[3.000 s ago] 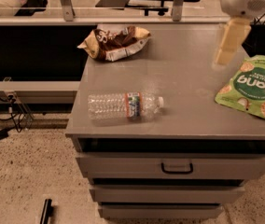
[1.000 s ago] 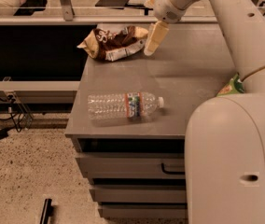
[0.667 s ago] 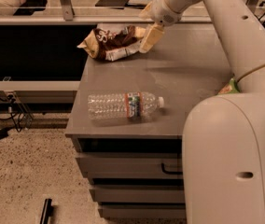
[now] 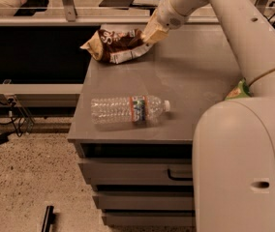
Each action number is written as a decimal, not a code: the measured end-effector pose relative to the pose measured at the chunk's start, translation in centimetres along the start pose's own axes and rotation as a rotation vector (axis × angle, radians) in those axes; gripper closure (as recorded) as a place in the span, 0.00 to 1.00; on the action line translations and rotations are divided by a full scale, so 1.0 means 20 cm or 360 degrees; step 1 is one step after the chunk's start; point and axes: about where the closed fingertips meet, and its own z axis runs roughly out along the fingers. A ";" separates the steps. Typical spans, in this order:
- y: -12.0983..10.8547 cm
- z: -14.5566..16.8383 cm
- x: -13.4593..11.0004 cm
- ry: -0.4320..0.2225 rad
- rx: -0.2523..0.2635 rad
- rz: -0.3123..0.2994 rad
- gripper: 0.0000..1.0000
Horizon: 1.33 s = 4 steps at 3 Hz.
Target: Move brown chip bag near water bottle
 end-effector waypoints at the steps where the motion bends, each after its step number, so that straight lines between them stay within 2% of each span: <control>1: 0.00 -0.06 0.02 0.0001 0.0046 -0.0014 1.00; 2: 0.00 -0.12 0.01 -0.0016 0.0059 -0.0041 1.00; 3: 0.08 -0.30 0.03 -0.0050 0.0037 -0.0076 1.00; 4: 0.21 -0.46 0.07 -0.0079 -0.0012 -0.0094 1.00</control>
Offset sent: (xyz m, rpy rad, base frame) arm -0.0227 -0.0275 0.0341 0.0117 -0.0763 0.0175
